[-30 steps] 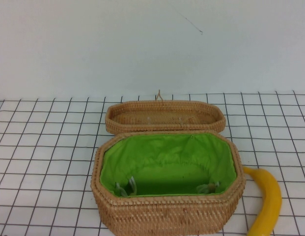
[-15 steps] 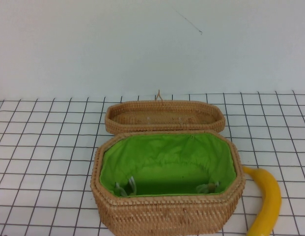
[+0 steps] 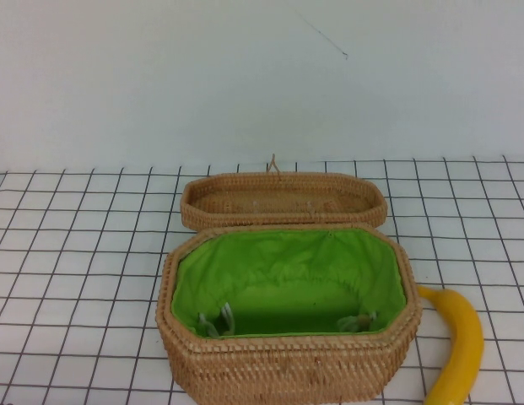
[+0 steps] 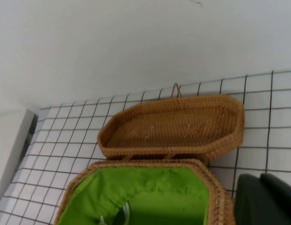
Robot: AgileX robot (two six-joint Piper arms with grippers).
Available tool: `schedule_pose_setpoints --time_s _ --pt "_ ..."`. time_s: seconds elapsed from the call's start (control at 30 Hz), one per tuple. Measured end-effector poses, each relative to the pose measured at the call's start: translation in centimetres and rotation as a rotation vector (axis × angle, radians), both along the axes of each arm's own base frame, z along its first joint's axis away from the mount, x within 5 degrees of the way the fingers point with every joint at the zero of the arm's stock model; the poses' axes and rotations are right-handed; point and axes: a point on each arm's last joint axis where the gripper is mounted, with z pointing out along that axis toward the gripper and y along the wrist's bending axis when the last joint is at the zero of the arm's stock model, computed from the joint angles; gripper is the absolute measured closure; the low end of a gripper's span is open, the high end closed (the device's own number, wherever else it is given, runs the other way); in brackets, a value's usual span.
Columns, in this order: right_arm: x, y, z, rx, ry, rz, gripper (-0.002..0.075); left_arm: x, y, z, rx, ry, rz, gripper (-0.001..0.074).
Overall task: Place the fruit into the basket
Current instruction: Pick up the banana on the table
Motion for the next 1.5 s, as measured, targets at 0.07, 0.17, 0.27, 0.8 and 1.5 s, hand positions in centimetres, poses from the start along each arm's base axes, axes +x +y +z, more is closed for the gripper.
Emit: schedule_pose_setpoints --time_s 0.07,0.17,0.27,0.8,1.5 --pt "1.0 0.0 -0.7 -0.004 0.029 0.006 0.0729 0.0 0.0 0.1 -0.002 -0.014 0.002 0.0738" --pt "2.3 0.2 -1.8 -0.018 0.087 0.032 0.0729 0.0 0.0 0.0 0.0 0.0 0.0 0.0738" --pt "3.8 0.6 -3.6 0.007 0.196 0.076 0.0729 0.0 0.0 0.0 0.0 0.0 0.0 0.0738" --pt "7.2 3.5 -12.4 -0.367 0.648 0.003 0.0564 0.0 0.0 0.0 0.0 0.0 0.0 0.0738" --pt "10.7 6.5 -19.2 -0.322 0.773 -0.048 0.0221 0.0 0.0 0.0 0.0 0.0 0.0 0.0738"
